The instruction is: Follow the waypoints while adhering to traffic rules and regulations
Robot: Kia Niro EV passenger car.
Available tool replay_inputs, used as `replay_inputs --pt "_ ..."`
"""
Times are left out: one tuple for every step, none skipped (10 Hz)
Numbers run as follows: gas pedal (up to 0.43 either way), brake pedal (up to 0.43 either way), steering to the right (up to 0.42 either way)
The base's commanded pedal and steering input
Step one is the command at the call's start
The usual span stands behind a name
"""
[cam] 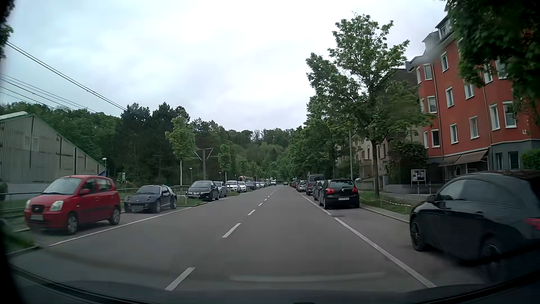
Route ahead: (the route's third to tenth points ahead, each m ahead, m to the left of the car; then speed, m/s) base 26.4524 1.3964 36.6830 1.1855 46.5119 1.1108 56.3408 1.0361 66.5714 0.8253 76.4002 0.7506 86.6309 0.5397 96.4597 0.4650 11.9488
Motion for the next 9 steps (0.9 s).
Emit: replay_inputs --pt "0.087 0.000 0.001" --pt "0.087 0.000 0.001" --pt "0.087 0.000 0.000" --pt "0.087 0.000 -0.001" --pt "0.079 0.000 -0.001" --pt "0.067 0.000 0.000" --pt "0.067 0.000 0.000" --pt "0.067 0.000 -0.001" --pt "0.067 0.000 0.000"
